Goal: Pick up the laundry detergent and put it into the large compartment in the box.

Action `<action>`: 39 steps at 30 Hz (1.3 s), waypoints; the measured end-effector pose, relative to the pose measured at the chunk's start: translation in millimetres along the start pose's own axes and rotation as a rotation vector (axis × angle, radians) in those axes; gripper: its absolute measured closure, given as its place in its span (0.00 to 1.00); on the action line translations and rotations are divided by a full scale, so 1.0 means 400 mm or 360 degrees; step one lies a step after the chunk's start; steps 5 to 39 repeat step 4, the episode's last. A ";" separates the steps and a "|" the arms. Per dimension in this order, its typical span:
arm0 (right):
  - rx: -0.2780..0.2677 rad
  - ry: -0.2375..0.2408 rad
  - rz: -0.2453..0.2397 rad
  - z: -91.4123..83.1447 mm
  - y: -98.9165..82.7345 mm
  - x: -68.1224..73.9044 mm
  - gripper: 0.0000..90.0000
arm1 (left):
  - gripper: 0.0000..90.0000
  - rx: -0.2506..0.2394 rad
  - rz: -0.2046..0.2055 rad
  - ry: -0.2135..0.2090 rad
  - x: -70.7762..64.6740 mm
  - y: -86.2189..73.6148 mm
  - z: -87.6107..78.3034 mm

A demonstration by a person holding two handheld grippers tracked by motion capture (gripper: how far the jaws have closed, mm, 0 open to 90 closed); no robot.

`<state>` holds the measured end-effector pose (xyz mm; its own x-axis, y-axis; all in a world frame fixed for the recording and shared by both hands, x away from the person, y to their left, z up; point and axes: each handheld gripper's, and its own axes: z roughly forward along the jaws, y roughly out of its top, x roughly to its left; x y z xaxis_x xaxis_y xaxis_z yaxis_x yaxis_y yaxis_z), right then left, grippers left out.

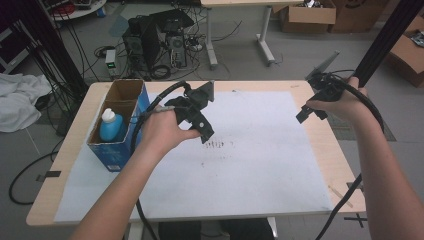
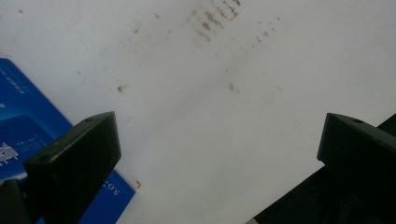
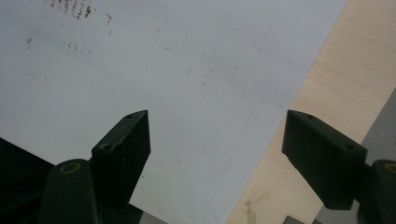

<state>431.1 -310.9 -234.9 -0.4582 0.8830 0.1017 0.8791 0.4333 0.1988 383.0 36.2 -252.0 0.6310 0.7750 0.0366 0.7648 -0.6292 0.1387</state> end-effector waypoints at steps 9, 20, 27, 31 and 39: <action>0.0018 -0.0009 -0.0003 0.003 -0.005 -0.005 0.26 | 0.00 0.0022 0.0015 -0.0009 -0.004 0.003 0.004; 0.0018 -0.0009 -0.0003 0.003 -0.005 -0.005 0.26 | 0.00 0.0022 0.0015 -0.0009 -0.004 0.003 0.004; 0.0018 -0.0009 -0.0003 0.003 -0.005 -0.005 0.26 | 0.00 0.0022 0.0015 -0.0009 -0.004 0.003 0.004; 0.0018 -0.0009 -0.0003 0.003 -0.005 -0.005 0.26 | 0.00 0.0022 0.0015 -0.0009 -0.004 0.003 0.004; 0.0018 -0.0009 -0.0003 0.003 -0.005 -0.005 0.26 | 0.00 0.0022 0.0015 -0.0009 -0.004 0.003 0.004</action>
